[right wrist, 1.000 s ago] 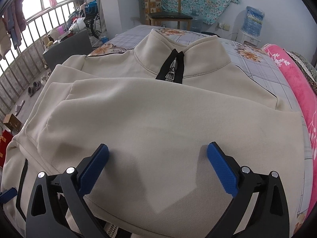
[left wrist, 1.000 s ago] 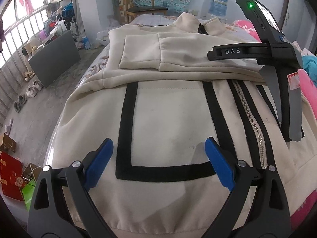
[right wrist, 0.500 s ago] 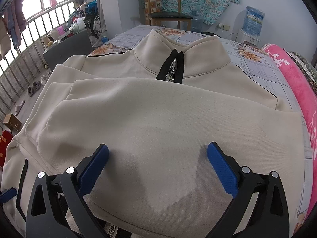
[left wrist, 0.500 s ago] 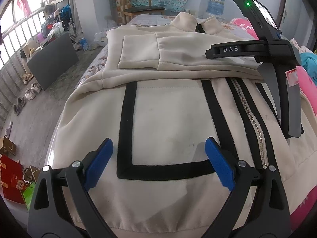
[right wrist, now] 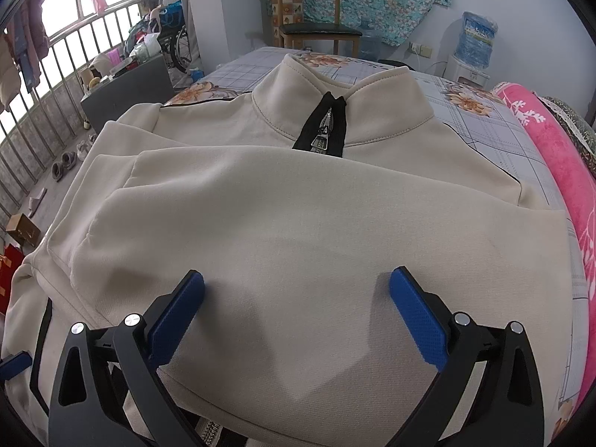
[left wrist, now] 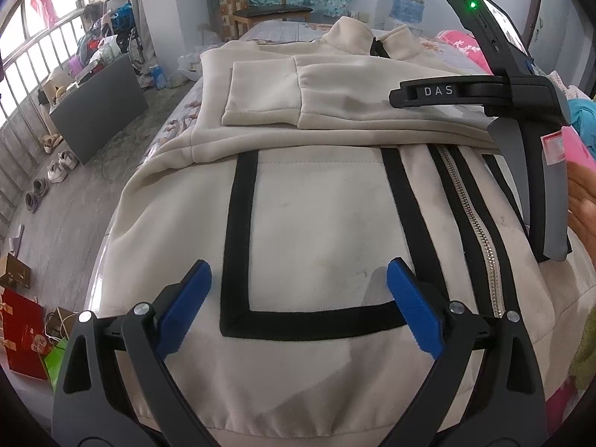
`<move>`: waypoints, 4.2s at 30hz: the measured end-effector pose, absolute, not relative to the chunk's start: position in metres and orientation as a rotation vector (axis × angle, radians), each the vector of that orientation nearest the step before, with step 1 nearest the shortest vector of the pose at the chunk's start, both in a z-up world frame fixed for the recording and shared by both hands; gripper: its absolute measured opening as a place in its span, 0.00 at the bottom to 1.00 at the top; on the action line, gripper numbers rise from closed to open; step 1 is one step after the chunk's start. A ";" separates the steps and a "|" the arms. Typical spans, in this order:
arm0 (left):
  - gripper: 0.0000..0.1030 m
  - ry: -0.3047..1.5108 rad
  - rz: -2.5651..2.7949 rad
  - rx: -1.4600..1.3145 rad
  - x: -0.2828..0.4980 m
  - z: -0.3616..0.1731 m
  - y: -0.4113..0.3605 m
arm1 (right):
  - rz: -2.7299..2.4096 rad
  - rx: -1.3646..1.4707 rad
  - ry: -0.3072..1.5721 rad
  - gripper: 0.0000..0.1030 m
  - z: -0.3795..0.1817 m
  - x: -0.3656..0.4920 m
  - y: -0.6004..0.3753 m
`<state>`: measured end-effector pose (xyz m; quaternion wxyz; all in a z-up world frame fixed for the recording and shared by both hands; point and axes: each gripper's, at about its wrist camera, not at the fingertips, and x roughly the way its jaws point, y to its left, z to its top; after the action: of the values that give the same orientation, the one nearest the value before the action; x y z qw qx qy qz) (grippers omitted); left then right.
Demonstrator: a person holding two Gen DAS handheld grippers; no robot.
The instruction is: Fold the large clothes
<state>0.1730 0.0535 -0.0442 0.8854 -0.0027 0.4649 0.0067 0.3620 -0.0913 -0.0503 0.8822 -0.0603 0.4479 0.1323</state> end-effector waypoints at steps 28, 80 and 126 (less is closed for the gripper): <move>0.89 0.885 0.050 0.032 0.135 -0.015 0.051 | 0.227 -0.052 0.835 0.94 0.012 0.270 -0.115; 0.43 0.936 -0.132 -0.482 0.005 -0.067 0.159 | 0.189 -0.142 0.931 0.94 -0.037 0.037 -0.129; 0.14 1.034 0.078 -0.140 0.028 -0.036 0.118 | 0.187 -0.117 0.921 0.94 -0.051 0.041 -0.137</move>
<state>0.0284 0.1176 -0.0357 0.8663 -0.0667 0.4936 0.0372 0.0410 -0.1366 -0.0514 0.8899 -0.0562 0.4437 0.0902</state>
